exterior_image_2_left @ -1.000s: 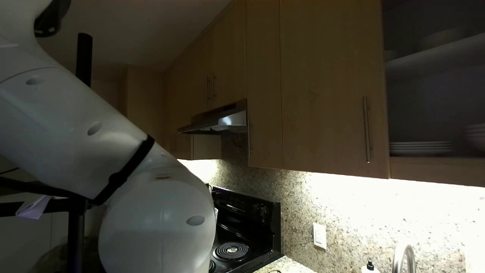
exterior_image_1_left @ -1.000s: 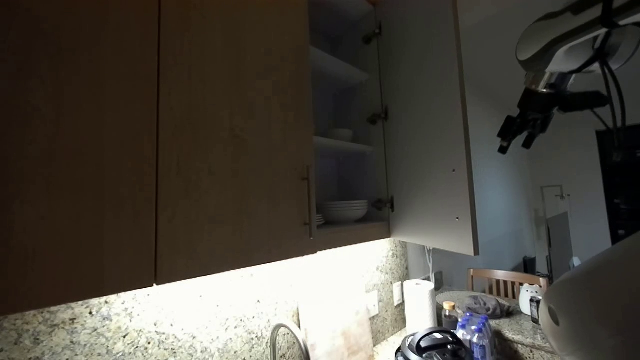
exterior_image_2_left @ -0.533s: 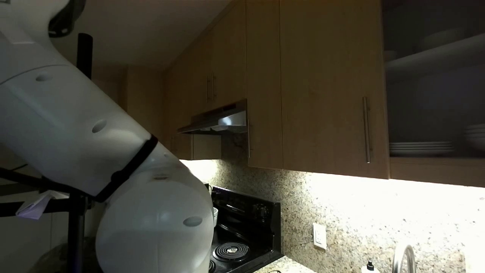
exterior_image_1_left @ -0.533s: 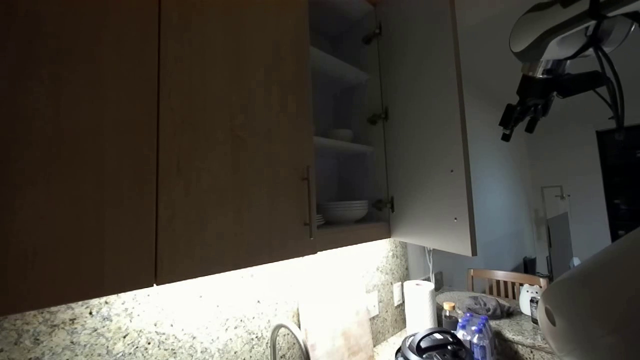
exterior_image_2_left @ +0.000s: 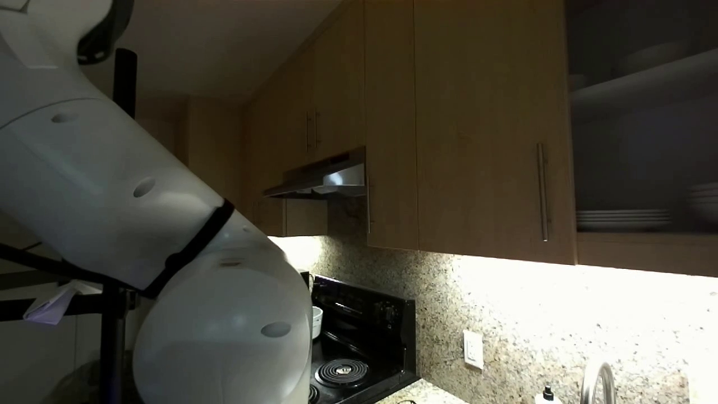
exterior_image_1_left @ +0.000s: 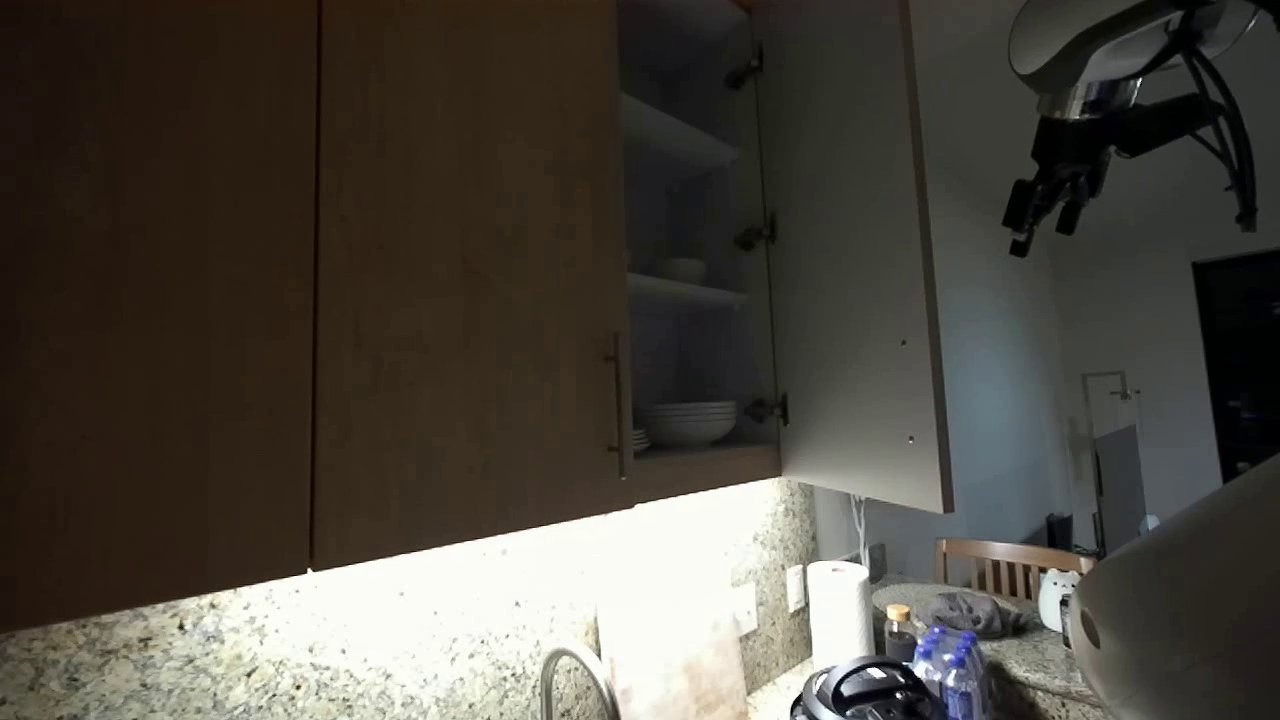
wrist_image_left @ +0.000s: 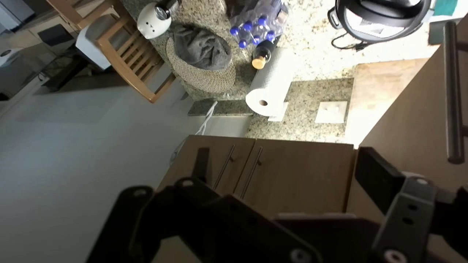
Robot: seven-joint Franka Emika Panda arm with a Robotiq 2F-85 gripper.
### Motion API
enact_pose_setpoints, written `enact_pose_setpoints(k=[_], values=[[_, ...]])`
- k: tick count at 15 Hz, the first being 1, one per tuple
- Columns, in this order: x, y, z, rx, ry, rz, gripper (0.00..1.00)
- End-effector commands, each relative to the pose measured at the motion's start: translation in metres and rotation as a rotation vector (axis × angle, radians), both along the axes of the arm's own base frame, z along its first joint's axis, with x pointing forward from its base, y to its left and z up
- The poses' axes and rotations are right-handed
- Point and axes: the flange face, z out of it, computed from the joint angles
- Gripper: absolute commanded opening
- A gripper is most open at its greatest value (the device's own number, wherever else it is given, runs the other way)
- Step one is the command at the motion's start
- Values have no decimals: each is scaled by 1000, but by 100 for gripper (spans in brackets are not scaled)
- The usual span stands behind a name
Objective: Open the top right cabinet door
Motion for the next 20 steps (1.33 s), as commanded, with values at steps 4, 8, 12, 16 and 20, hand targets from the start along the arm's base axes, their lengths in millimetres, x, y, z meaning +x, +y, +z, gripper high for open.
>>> enact_pose_setpoints(k=[4, 8, 12, 16, 20], values=[[6, 62, -12, 7, 313, 100, 100], [19, 96, -41, 70, 422, 246, 100], [28, 121, -59, 90, 476, 323, 100], [37, 145, -62, 78, 500, 378, 100], [52, 171, -55, 87, 490, 412, 100]])
